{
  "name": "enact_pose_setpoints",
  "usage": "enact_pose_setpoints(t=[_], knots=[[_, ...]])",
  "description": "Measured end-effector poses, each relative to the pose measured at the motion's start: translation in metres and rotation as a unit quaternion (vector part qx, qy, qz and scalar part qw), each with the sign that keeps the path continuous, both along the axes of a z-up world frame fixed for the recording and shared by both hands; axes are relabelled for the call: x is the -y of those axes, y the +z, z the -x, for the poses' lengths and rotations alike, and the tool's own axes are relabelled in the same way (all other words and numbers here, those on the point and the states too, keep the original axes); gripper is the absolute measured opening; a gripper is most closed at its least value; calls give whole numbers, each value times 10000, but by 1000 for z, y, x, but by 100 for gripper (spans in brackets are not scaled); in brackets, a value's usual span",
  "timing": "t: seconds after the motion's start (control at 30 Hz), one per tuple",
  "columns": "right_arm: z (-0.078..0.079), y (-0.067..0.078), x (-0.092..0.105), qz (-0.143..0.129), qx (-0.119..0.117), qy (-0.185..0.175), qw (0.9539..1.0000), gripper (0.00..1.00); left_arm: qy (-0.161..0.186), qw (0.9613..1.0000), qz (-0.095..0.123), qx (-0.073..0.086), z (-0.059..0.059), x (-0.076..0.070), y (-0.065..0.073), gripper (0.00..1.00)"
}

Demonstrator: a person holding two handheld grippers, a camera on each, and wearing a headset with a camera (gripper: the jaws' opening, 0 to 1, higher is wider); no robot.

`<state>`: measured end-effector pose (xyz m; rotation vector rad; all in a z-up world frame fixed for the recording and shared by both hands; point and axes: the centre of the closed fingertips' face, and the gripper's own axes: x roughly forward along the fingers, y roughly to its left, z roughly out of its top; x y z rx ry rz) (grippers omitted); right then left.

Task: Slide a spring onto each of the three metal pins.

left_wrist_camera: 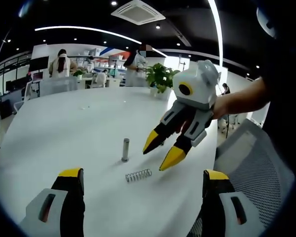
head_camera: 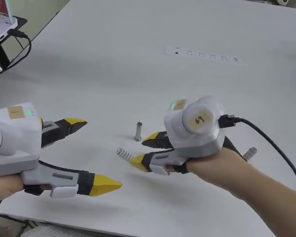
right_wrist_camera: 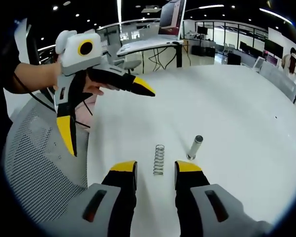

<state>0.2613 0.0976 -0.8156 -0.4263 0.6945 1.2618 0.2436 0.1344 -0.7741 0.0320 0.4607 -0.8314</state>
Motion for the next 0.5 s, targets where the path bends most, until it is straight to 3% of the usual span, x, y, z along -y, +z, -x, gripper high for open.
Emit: enact_pose_setpoints(t=[0.07, 0.33, 0.5], knots=[[-2, -5, -3, 57, 58, 5, 10000, 27, -4, 10000, 9, -1, 0, 1, 0, 98], [0, -27, -7, 304, -76, 87, 9995, 20, -10, 10000, -9, -46, 3, 0, -2, 97], [1, -37, -5, 347, -235, -12, 9991, 21, -34, 10000, 8, -54, 4, 1, -3, 97]])
